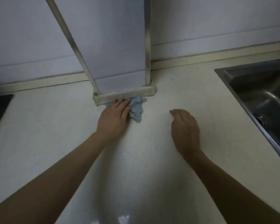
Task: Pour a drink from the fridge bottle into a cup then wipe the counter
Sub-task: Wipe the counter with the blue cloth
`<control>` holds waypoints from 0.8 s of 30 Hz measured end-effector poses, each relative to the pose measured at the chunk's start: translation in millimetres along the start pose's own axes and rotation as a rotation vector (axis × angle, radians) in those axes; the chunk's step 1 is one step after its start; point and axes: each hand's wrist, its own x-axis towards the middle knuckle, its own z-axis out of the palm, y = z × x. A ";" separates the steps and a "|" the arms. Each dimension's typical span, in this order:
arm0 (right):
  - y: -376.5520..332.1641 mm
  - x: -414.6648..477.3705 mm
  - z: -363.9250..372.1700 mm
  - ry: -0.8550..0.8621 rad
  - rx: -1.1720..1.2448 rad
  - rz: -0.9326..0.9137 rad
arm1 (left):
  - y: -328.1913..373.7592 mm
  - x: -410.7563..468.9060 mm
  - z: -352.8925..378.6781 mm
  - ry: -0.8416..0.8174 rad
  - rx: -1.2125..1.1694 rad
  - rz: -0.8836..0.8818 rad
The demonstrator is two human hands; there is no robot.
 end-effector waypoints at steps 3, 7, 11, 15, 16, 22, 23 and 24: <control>-1.5 -0.3 1.0 0.023 -0.006 -0.030 | 3.1 -0.8 15.7 0.085 -0.028 0.026; -3.1 -0.4 4.5 -0.007 0.000 -0.013 | 24.8 -28.3 14.3 0.019 -0.056 0.101; -3.1 -2.3 2.9 -0.019 -0.015 -0.007 | 24.0 -84.1 10.6 -0.087 -0.141 0.309; -3.6 -2.9 3.4 -0.009 -0.027 -0.024 | -21.2 -114.2 3.3 -0.073 -0.090 0.333; -3.6 -2.3 3.2 -0.001 -0.031 -0.028 | -29.5 -111.7 -0.1 -0.048 -0.070 0.284; -6.1 -1.3 0.3 -0.010 -0.046 -0.028 | -1.1 -52.9 15.2 -0.402 -0.297 0.248; -6.5 -1.0 0.0 -0.017 -0.049 -0.028 | 10.1 -52.7 20.4 -0.224 -0.109 0.065; -6.8 -0.8 -0.4 -0.023 -0.051 -0.026 | 23.8 -53.9 20.9 -0.087 0.054 -0.037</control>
